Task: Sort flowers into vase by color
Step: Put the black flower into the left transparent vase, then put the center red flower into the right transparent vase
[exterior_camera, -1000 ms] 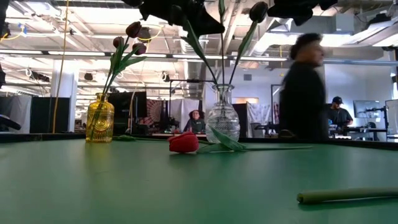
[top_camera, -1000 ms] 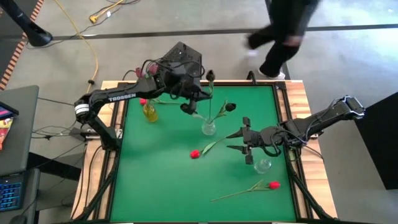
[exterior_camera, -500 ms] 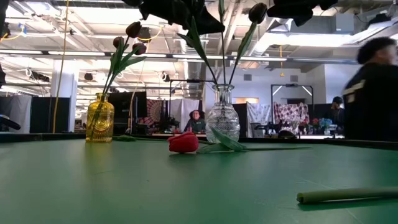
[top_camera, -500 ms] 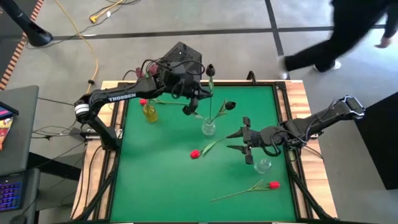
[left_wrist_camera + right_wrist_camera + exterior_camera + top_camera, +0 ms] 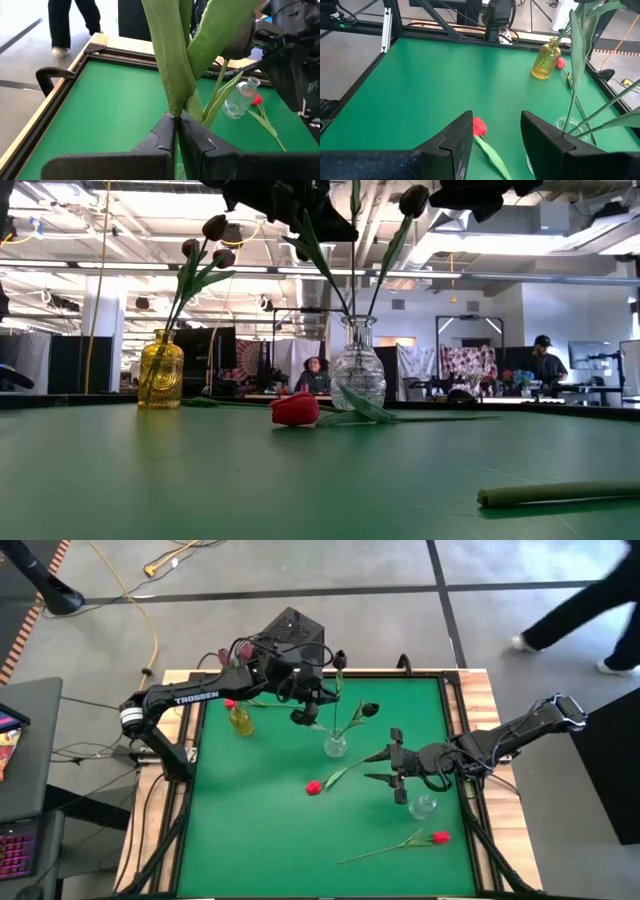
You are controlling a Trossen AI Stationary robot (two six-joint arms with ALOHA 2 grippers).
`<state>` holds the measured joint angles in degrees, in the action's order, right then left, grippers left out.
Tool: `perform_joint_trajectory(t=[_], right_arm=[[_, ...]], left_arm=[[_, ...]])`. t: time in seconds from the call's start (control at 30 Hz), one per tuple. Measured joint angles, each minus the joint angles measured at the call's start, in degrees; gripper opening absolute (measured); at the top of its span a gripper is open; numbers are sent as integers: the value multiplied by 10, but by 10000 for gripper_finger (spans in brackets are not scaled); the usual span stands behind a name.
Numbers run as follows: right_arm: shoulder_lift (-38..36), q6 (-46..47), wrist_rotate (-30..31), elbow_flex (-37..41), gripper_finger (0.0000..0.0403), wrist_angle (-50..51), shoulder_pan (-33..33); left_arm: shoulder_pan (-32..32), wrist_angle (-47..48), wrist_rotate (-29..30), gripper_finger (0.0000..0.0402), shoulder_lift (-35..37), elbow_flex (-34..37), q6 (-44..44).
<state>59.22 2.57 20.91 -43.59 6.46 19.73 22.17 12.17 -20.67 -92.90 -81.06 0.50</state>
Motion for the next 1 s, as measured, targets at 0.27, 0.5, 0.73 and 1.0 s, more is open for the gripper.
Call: perform_joint_trajectory(t=[0.27,0.5,0.73,1.0], right_arm=[[0,0,0,0,191,0,0],[0,0,0,0,191,0,0],[0,0,0,0,191,0,0],[0,0,0,0,191,0,0]], left_arm=[[-2,7,-48,32,0,0,-26],[-2,26,-76,104,0,0,-69],[0,38,-75,181,0,-3,-76],[2,120,-55,212,0,-65,-114]])
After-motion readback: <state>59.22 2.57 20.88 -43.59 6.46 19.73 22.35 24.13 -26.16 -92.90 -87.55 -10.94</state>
